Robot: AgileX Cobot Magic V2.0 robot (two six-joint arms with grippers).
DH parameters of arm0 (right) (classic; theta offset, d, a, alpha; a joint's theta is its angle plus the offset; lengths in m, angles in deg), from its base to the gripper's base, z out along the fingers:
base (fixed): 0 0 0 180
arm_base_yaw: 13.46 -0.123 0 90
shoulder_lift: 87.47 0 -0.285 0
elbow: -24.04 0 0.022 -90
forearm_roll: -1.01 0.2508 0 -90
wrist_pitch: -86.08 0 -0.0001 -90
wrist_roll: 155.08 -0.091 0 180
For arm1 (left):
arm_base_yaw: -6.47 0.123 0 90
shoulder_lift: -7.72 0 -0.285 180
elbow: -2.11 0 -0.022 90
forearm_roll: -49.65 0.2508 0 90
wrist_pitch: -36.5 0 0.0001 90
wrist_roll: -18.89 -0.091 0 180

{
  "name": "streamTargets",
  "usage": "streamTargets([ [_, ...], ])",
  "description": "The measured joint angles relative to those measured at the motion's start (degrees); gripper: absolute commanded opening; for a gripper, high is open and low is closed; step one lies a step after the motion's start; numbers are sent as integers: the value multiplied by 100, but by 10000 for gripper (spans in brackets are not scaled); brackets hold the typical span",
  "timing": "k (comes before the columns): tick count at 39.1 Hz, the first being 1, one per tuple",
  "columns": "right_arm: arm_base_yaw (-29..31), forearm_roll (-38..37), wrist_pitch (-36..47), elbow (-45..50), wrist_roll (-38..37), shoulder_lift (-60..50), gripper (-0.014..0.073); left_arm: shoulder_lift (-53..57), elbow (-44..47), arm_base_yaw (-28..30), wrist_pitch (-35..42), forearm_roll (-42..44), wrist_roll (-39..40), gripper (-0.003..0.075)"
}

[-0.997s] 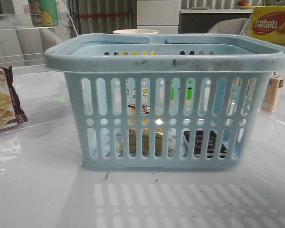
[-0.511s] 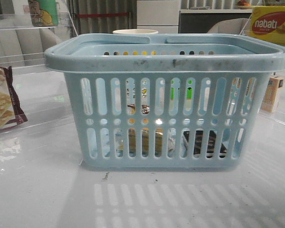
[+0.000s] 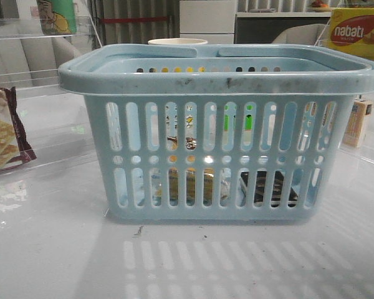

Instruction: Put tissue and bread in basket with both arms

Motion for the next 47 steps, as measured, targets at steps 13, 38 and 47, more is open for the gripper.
streamTargets([
  [13,0,0,-17,0,-14,0,55,0,9,0,0,0,0,91],
  [38,0,0,-26,0,-24,0,55,1974,1934,2809,2401,-126,0,91],
  [47,0,0,-26,0,-24,0,55,3071,3287,3519,3362,-287,0,91],
])
